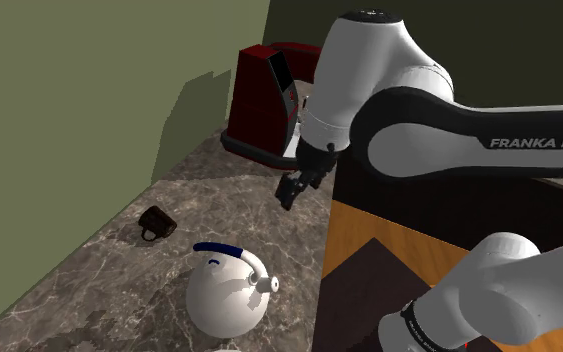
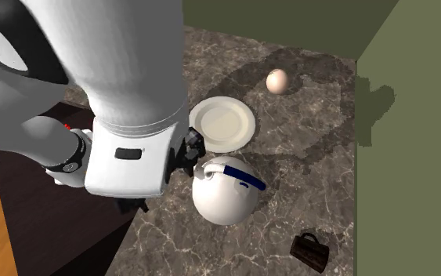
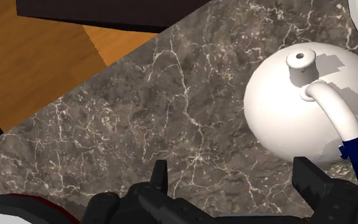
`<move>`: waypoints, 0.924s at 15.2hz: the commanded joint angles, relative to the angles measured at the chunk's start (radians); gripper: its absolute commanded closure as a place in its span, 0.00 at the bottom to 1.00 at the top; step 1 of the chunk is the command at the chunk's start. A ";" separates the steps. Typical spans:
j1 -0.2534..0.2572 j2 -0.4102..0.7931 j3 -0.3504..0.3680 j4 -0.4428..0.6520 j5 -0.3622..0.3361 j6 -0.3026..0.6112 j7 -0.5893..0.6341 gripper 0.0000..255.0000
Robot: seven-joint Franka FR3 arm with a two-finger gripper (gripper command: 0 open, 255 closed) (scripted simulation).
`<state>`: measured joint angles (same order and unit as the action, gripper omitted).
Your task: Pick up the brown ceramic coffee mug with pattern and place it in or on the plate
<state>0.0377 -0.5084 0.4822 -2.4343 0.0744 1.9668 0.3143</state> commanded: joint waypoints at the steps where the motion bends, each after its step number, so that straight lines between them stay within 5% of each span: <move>1: -0.016 0.077 0.066 0.027 -0.039 0.058 0.070 0.00; 5: -0.063 0.237 0.193 0.097 -0.169 0.136 0.225 0.00; 9: -0.103 0.441 0.307 0.198 -0.386 0.162 0.429 0.00; 14: -0.026 0.739 0.328 0.371 -0.710 0.088 0.683 0.00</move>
<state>-0.0076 0.1752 0.8141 -2.0937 -0.5679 2.0690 0.9502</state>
